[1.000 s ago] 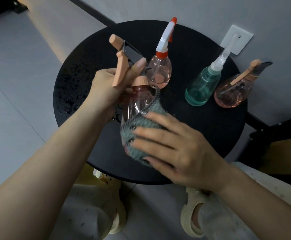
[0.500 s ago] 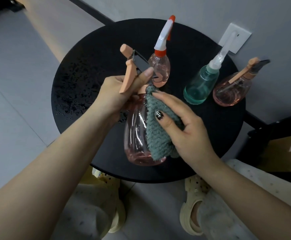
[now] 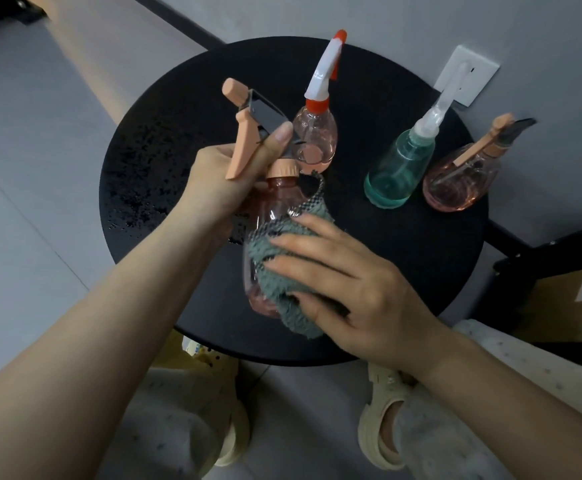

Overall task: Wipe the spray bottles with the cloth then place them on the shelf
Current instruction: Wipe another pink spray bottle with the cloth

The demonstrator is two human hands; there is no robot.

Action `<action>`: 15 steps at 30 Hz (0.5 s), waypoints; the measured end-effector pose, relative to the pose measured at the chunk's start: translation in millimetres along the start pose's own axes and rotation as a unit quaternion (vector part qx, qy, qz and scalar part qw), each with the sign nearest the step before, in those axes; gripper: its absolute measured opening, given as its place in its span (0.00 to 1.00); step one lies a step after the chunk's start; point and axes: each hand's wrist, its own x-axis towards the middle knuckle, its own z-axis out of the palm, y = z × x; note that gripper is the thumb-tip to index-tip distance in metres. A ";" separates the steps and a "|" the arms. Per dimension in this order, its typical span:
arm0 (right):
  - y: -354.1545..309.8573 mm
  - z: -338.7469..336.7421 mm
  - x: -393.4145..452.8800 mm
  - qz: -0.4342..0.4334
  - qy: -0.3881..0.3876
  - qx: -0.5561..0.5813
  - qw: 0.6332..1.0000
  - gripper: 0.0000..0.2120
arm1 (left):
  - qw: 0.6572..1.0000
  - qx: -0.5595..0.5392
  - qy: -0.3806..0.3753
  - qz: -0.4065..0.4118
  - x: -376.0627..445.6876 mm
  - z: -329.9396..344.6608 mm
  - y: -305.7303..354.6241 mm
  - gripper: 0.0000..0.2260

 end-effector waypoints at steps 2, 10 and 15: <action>-1.3 0.0 3.4 0.067 0.028 0.044 0.996 0.17 | 1.000 0.014 -0.011 -0.002 -1.2 3.1 -0.3 0.22; -10.1 10.6 6.0 0.138 0.056 0.052 0.987 0.19 | 0.998 0.058 0.013 0.018 -4.8 3.8 -0.3 0.24; -7.2 18.3 -3.4 -0.062 -0.046 -0.121 0.990 0.15 | 0.997 0.066 0.030 0.020 -2.9 -1.7 2.6 0.20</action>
